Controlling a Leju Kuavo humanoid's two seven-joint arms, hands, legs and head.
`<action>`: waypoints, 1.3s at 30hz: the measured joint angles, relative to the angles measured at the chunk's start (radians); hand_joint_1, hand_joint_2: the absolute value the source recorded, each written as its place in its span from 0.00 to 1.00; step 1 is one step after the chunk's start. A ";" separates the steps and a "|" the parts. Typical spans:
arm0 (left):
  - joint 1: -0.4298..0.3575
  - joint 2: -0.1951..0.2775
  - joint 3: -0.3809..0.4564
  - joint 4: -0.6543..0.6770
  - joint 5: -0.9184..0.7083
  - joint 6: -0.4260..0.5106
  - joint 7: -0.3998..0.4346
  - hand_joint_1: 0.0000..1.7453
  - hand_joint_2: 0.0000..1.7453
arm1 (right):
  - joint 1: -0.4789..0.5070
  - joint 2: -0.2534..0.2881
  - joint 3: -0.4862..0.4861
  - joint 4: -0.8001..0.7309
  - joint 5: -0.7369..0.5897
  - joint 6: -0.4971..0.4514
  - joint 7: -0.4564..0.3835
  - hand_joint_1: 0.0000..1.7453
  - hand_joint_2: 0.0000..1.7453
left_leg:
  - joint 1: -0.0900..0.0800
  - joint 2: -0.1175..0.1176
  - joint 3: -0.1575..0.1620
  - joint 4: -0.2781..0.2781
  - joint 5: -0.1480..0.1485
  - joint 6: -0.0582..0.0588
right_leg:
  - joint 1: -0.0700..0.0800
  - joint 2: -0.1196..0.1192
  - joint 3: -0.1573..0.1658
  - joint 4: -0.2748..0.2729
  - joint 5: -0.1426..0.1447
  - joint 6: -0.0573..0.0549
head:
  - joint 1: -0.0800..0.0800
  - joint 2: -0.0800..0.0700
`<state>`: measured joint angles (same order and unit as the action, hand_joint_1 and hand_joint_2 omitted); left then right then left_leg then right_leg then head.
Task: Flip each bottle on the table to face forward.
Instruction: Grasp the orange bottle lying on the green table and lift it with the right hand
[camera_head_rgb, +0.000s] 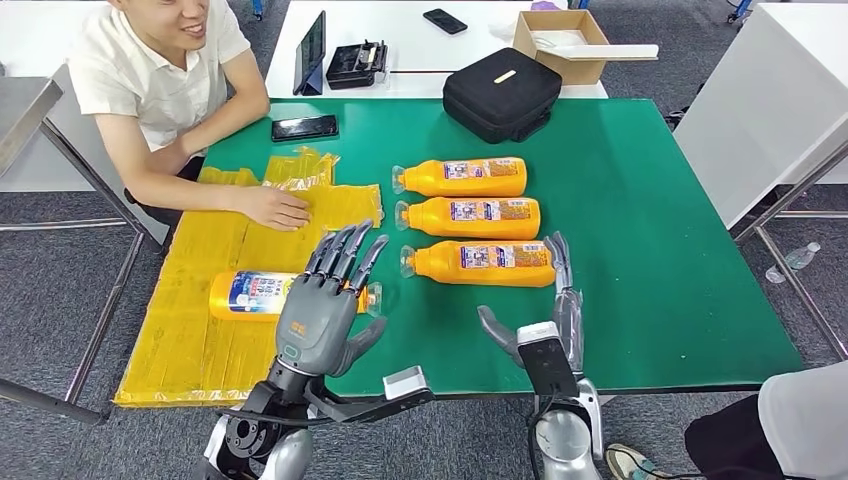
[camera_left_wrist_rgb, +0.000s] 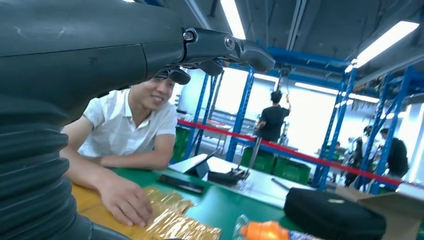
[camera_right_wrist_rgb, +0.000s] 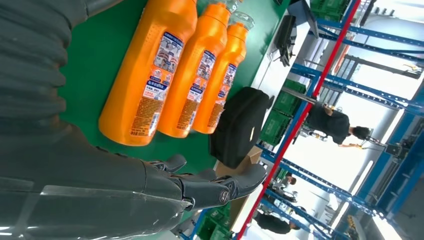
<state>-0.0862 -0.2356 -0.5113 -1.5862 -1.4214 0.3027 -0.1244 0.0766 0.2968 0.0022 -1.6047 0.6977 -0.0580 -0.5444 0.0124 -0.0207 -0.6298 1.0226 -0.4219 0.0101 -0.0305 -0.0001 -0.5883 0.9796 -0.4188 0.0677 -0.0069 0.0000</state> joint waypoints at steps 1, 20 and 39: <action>0.000 0.000 -0.003 -0.004 0.000 0.002 -0.001 0.00 1.00 | 0.000 0.000 0.000 -0.001 0.000 0.000 0.000 0.00 1.00 | 0.000 0.000 0.000 0.000 0.000 0.000 | 0.000 0.000 0.000 0.000 0.000 0.000 | 0.000 0.000; 0.084 -0.010 0.021 -0.046 0.623 -0.125 -0.206 0.00 1.00 | 0.002 -0.168 0.043 0.043 0.630 -0.212 0.335 0.00 1.00 | -0.001 0.000 -0.001 0.000 0.000 0.000 | -0.001 0.000 0.000 0.000 0.000 0.000 | 0.000 0.000; 0.104 -0.020 0.055 -0.037 0.669 -0.169 -0.208 0.00 1.00 | -0.013 -0.325 0.076 0.203 0.668 -0.082 0.437 0.00 1.00 | -0.001 0.000 -0.001 0.000 0.000 0.000 | -0.001 0.000 0.000 0.000 0.000 0.000 | -0.001 0.000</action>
<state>0.0183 -0.2560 -0.4559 -1.6232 -0.7524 0.1338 -0.3324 0.0635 -0.0286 0.0783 -1.4020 1.3656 -0.1401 -0.1072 0.0117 -0.0212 -0.6310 1.0226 -0.4222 0.0103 -0.0310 -0.0003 -0.5886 0.9793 -0.4189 0.0679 -0.0075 0.0000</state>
